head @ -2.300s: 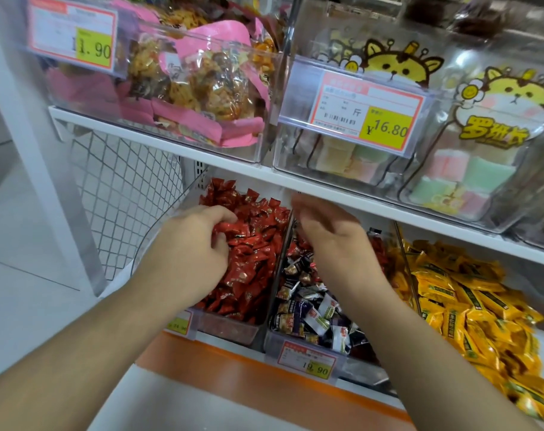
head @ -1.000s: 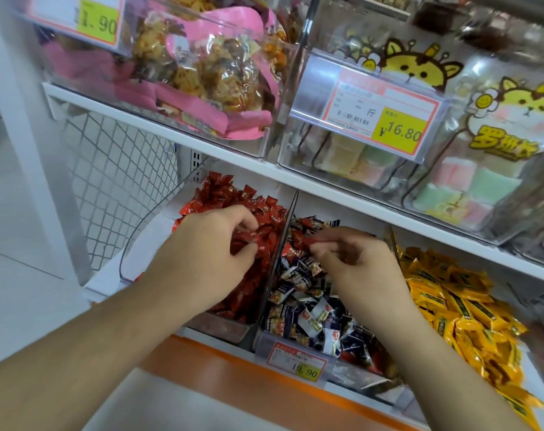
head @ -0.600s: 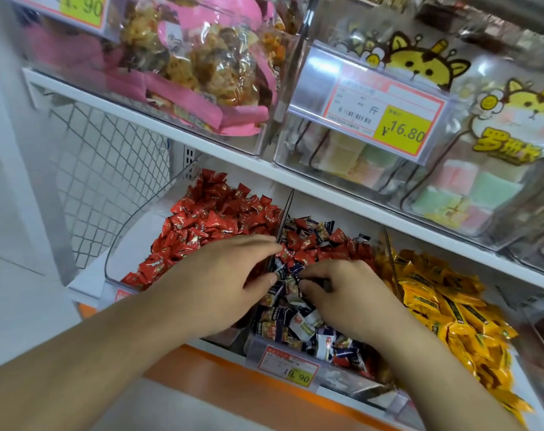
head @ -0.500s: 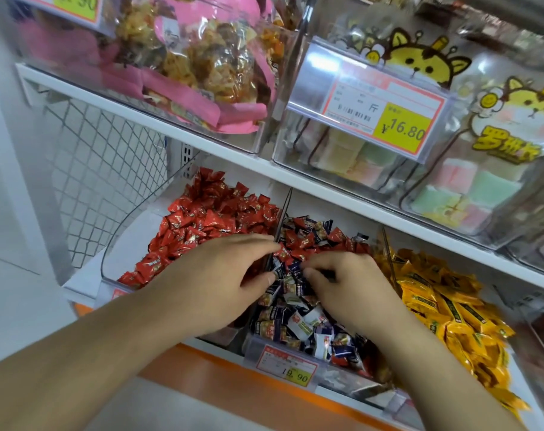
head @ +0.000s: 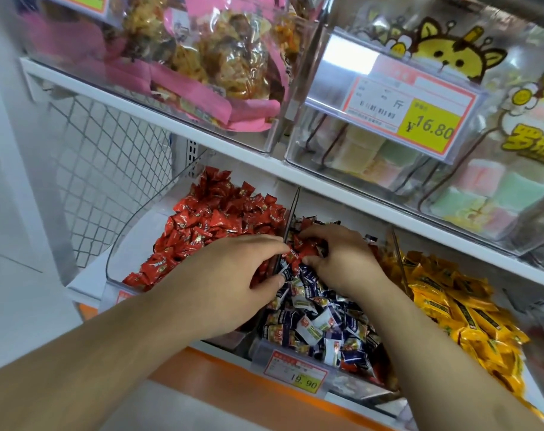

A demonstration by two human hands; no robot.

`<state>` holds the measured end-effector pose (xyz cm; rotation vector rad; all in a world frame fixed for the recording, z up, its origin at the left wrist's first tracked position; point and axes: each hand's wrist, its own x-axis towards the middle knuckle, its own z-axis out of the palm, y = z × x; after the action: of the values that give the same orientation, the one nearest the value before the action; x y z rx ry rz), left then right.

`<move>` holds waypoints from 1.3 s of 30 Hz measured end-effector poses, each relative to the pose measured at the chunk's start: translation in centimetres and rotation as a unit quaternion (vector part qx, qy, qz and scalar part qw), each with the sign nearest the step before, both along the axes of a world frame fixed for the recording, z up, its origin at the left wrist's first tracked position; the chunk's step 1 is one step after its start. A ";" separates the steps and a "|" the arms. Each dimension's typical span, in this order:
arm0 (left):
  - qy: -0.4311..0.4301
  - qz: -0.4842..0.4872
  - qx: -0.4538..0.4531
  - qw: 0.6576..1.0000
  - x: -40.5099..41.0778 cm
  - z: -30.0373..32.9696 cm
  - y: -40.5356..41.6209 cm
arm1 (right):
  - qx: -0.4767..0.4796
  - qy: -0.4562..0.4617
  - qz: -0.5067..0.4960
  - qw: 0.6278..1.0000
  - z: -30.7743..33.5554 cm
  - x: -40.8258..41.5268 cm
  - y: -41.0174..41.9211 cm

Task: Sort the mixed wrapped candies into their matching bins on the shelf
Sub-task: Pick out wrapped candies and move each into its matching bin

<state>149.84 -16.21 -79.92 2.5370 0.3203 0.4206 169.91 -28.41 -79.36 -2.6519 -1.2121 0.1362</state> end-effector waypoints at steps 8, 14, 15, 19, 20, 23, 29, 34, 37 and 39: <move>-0.005 -0.001 0.002 1.000 0.0 0.1 -0.1 | 0.095 0.017 -0.046 0.994 0.3 -0.2 -0.8; -0.013 0.000 -0.004 1.000 0.0 0.5 -0.2 | 0.242 0.121 -0.096 0.958 2.4 -1.9 -2.8; -0.015 0.001 -0.005 1.000 -0.1 0.6 -0.3 | 0.273 0.147 -0.092 0.946 2.8 -2.5 -3.2; -0.045 0.023 -0.019 0.999 0.0 1.1 -0.9 | 0.323 0.209 -0.075 0.920 3.7 -4.9 -4.8; -0.059 0.031 -0.029 0.997 0.1 1.3 -1.1 | 0.326 0.232 -0.071 0.914 3.7 -5.6 -4.9; -0.102 0.040 -0.085 0.990 0.4 1.8 -1.7 | 0.320 0.281 -0.042 0.904 3.9 -7.3 -5.0; -0.122 0.090 -0.128 0.980 0.0 1.8 -0.8 | 0.299 0.303 -0.038 0.904 3.8 -8.3 -4.8; -0.069 0.061 -0.183 0.979 -0.4 1.2 -0.4 | 0.295 0.285 -0.048 0.911 3.3 -8.1 -4.2; -0.071 0.074 -0.145 0.984 -0.3 1.0 -0.1 | 0.299 0.261 -0.064 0.915 3.2 -8.0 -3.9; -0.070 0.086 -0.138 0.984 -0.5 1.1 0.4 | 0.302 0.226 -0.069 0.924 3.0 -8.0 -3.9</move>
<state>149.30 -15.83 -78.79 2.2056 0.5096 0.5757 161.91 -32.32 -76.34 -2.0044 -0.7527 0.2805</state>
